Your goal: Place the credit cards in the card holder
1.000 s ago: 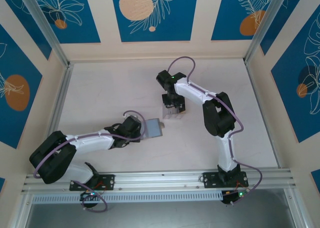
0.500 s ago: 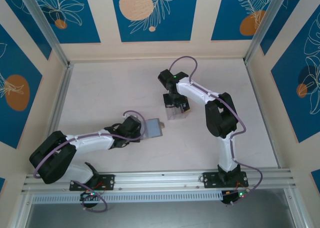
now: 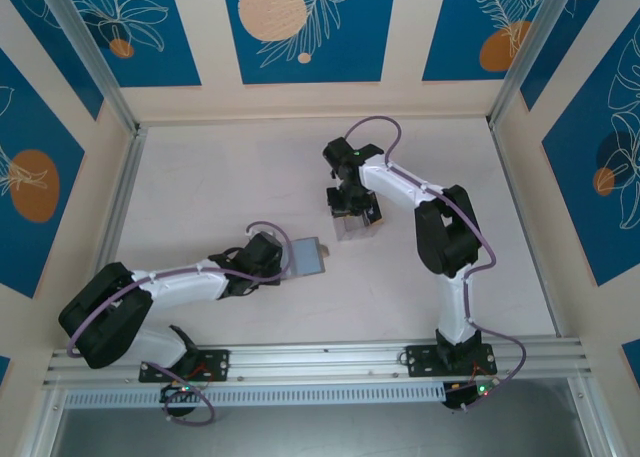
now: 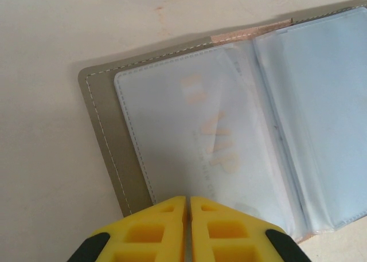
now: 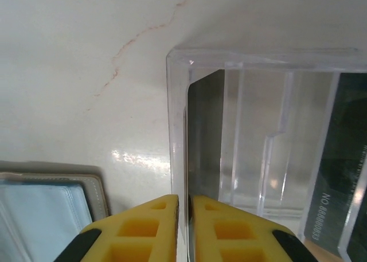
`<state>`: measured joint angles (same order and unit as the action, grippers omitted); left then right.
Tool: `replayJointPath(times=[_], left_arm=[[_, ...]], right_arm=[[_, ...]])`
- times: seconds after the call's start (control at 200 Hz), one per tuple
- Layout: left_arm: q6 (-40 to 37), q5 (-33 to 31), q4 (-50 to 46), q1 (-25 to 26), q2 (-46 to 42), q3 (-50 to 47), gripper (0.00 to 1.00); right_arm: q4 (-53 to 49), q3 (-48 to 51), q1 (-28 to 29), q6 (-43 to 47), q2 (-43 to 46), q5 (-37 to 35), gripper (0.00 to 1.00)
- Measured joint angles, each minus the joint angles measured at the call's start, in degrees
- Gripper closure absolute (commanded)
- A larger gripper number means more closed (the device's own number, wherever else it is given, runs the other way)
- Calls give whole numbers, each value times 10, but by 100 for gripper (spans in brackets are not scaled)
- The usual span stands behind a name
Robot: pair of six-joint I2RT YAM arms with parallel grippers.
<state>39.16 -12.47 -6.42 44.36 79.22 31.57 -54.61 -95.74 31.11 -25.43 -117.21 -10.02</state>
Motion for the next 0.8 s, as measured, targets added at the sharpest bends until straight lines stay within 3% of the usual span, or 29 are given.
replayJointPath(times=[0.545,0.8], left_arm=[[4,0,0,0,0,0,91],[9,0,0,0,0,0,91]], right_arm=[[26,19,-28,0,0,97,82],[36,29,-39,4,1,144,89]])
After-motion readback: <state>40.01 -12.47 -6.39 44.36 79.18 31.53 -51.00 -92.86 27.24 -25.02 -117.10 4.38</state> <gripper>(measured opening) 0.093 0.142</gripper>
